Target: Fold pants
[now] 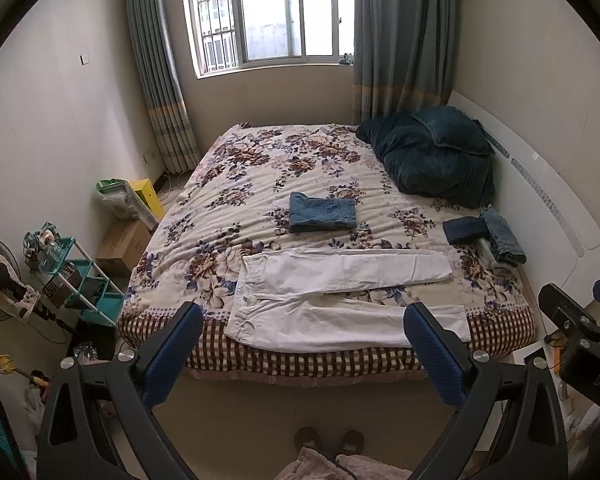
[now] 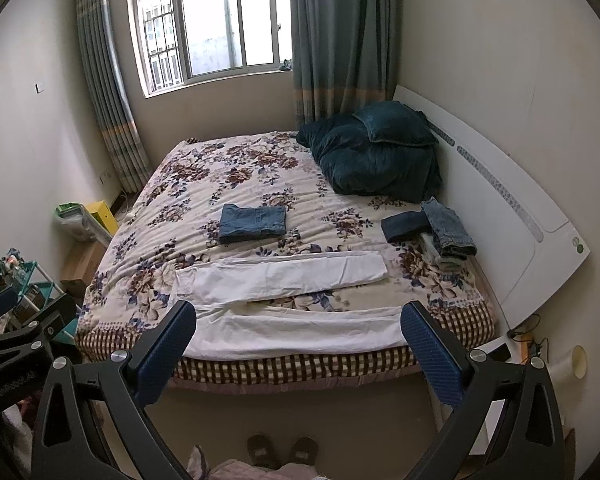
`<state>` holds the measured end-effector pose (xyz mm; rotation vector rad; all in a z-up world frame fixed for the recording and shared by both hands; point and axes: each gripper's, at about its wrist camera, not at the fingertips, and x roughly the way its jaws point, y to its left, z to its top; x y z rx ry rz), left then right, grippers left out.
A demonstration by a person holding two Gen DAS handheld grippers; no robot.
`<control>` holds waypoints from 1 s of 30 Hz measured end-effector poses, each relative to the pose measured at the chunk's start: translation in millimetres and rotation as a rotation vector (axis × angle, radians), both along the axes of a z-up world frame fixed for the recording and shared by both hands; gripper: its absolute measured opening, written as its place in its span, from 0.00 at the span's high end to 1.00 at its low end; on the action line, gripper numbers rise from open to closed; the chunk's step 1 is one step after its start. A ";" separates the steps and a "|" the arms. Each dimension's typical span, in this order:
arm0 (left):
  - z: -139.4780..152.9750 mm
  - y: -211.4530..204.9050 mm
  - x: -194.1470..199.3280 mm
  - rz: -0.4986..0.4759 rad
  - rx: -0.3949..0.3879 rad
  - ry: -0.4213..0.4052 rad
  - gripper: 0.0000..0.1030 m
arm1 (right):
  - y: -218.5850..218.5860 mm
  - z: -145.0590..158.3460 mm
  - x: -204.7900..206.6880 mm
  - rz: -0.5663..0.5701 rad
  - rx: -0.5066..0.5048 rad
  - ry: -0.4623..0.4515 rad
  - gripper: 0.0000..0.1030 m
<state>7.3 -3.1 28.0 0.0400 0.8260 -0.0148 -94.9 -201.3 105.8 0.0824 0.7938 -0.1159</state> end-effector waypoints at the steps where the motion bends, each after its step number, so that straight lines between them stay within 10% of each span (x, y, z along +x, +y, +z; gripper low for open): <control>1: 0.4 0.2 0.1 -0.001 -0.001 0.002 0.00 | 0.6 0.1 -0.4 0.000 -0.001 0.000 0.00; 30: -4.8 -4.5 -4.1 0.000 0.004 -0.007 0.00 | 0.2 -2.3 -0.3 0.008 -0.006 -0.002 0.00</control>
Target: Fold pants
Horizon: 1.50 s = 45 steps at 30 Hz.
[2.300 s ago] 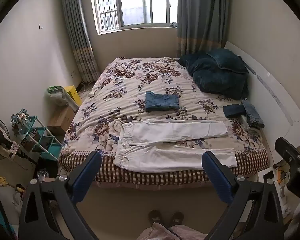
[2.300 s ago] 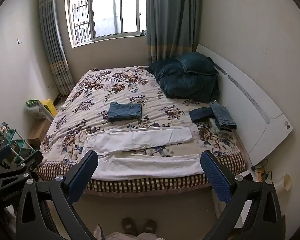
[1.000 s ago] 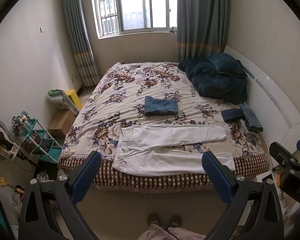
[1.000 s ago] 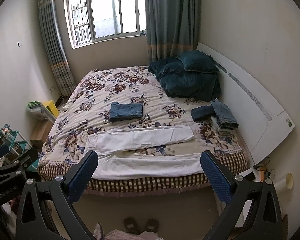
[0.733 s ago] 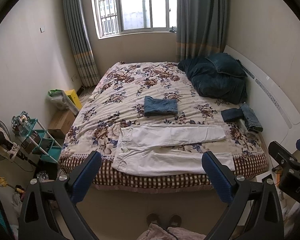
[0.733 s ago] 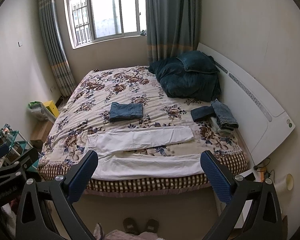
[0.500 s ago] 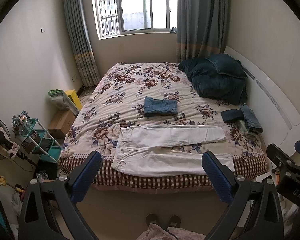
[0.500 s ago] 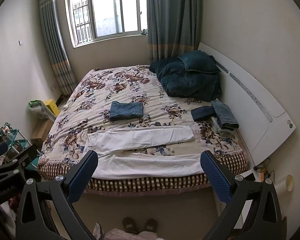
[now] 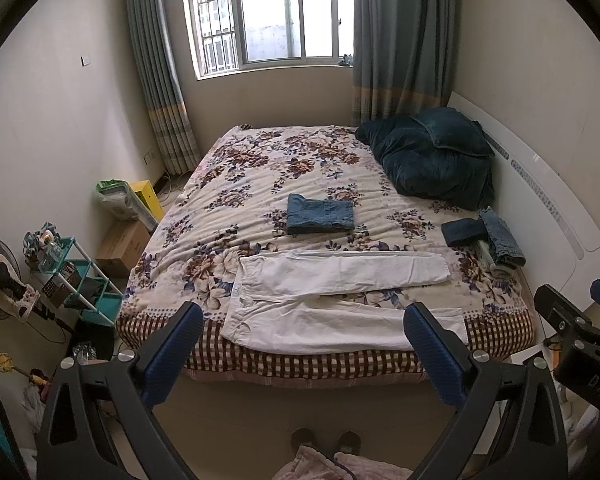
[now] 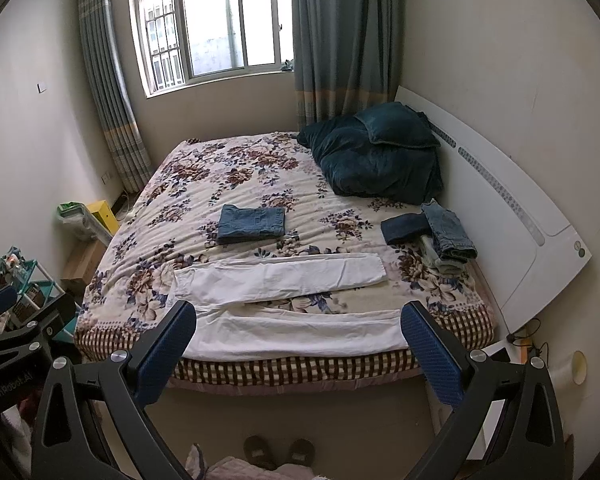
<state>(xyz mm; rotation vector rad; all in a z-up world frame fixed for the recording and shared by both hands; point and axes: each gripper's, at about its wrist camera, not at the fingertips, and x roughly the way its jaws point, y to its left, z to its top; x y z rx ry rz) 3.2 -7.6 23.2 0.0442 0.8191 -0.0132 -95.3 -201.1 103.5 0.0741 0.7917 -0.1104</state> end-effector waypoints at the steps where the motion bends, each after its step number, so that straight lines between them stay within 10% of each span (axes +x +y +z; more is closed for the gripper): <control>1: -0.1 0.2 -0.3 0.000 0.000 0.000 0.00 | -0.4 -0.2 0.7 0.001 -0.001 0.003 0.00; 29: -22.5 -24.4 33.2 0.082 0.009 -0.027 0.00 | -16.3 -9.9 31.8 0.011 0.010 0.021 0.00; 45: -174.2 -16.4 223.8 0.169 0.095 0.180 0.00 | -54.5 -162.6 232.6 -0.071 -0.015 0.178 0.00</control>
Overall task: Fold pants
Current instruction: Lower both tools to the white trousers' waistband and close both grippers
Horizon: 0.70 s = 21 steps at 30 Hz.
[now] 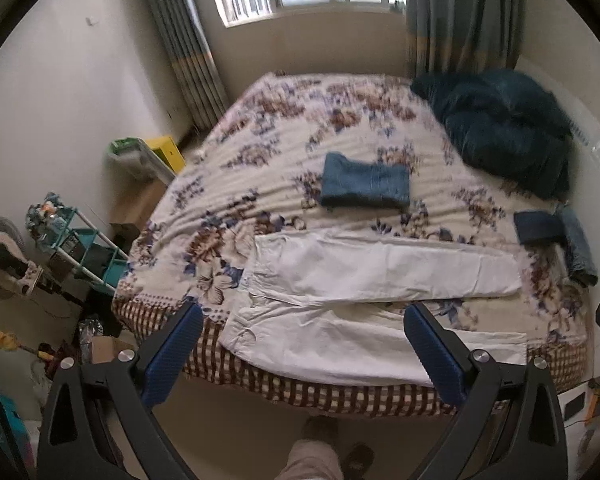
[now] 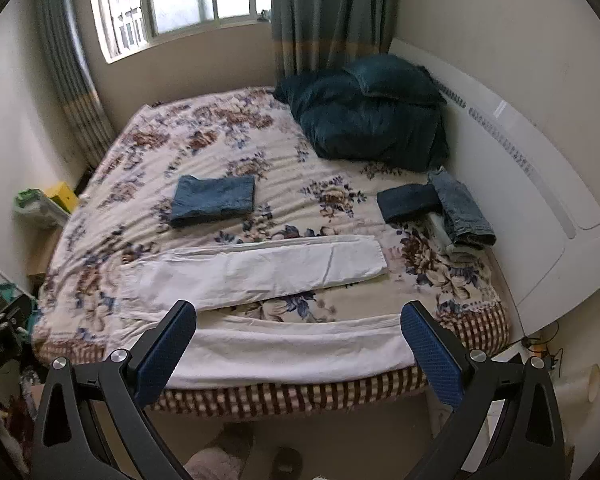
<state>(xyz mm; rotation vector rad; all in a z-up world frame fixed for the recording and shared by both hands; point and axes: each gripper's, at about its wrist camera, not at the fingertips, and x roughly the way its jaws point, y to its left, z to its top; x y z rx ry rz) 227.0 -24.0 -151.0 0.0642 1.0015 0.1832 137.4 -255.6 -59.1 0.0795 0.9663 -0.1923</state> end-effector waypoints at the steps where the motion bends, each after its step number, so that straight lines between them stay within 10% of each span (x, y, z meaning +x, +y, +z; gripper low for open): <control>1: -12.3 -0.3 18.2 -0.007 0.002 0.021 0.00 | -0.9 -18.0 23.1 -0.010 -0.004 0.020 0.00; 14: -147.9 1.8 211.7 -0.092 0.012 0.237 0.00 | -7.8 -201.0 262.8 -0.078 -0.044 0.264 0.00; 21: -253.2 -19.1 306.3 -0.214 0.182 0.312 0.00 | 9.2 -311.4 373.1 0.011 -0.038 0.415 0.00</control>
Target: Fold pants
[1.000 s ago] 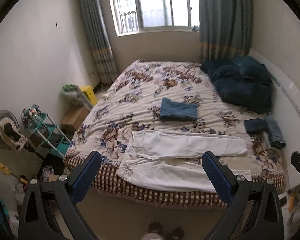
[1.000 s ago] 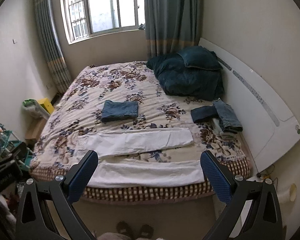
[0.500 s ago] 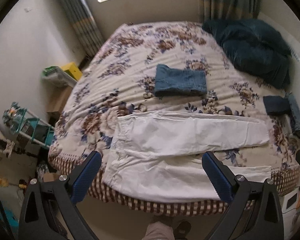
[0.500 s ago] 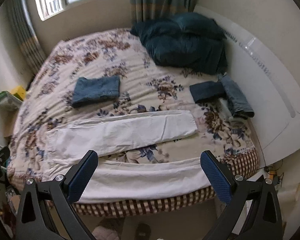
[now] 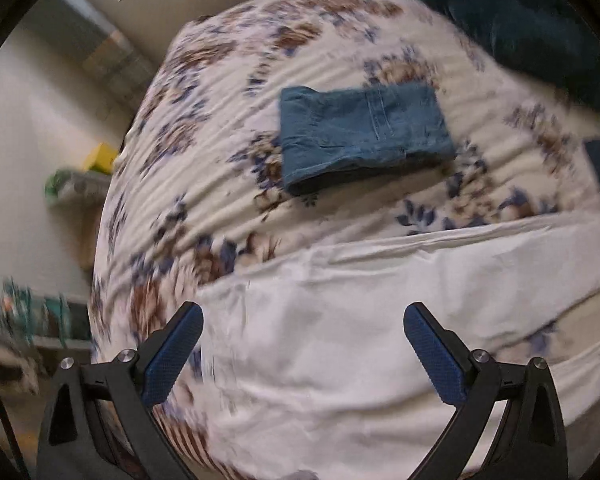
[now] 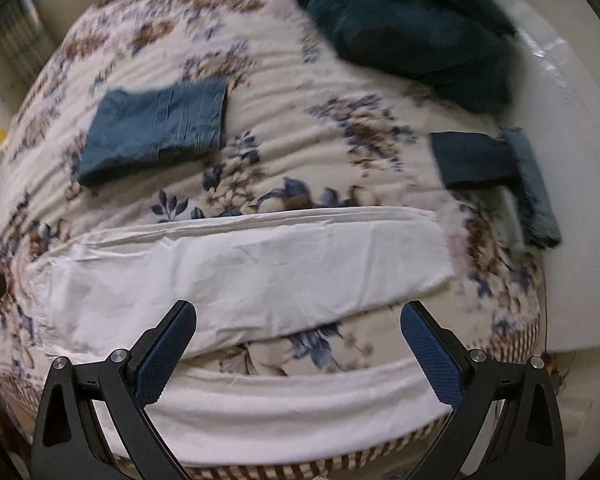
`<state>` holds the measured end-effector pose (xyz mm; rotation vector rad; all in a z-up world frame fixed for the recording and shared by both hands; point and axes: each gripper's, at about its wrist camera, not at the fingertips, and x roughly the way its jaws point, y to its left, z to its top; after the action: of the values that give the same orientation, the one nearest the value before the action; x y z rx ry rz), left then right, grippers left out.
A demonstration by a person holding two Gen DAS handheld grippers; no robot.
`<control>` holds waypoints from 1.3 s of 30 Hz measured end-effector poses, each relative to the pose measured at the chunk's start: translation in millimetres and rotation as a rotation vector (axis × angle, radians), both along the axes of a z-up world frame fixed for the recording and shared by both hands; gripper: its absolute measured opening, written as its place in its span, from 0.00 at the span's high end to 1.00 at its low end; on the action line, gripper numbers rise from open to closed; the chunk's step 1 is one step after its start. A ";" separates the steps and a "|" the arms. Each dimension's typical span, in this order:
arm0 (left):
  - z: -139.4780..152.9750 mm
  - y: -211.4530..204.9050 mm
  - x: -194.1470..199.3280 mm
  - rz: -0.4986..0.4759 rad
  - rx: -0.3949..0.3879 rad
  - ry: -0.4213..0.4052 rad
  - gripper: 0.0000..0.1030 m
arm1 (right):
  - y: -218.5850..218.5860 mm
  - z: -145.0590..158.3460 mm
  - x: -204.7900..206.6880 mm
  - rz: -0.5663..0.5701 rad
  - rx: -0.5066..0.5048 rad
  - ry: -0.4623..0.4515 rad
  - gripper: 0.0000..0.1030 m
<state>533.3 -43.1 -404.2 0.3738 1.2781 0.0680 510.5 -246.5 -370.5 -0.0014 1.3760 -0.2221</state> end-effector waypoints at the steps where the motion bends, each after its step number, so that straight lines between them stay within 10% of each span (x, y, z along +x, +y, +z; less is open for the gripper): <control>1: -19.1 -3.8 11.2 -0.029 0.017 0.019 0.00 | 3.1 -11.3 8.2 0.020 0.002 0.019 0.00; 11: -184.3 2.5 96.4 -0.211 0.008 0.372 0.04 | 71.4 -213.2 130.2 0.597 -0.096 0.389 0.00; 27: -239.9 -10.5 116.3 -0.381 -0.064 0.583 0.11 | 67.9 -352.9 157.1 0.934 -0.094 0.721 0.04; 32: -225.2 -10.5 121.6 -0.360 -0.073 0.570 0.42 | 72.2 -364.3 173.4 0.925 -0.029 0.749 0.30; 36: -211.4 -16.0 114.3 -0.352 -0.043 0.537 0.76 | 79.5 -362.8 178.6 0.883 0.017 0.758 0.78; 39: -191.4 -11.6 112.6 -0.319 -0.080 0.493 0.87 | 84.0 -360.3 176.6 0.872 -0.001 0.747 0.92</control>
<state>645.9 -54.7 -595.6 0.5420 1.6828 -0.3650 687.1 -162.5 -730.7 -0.7344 1.9735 0.5665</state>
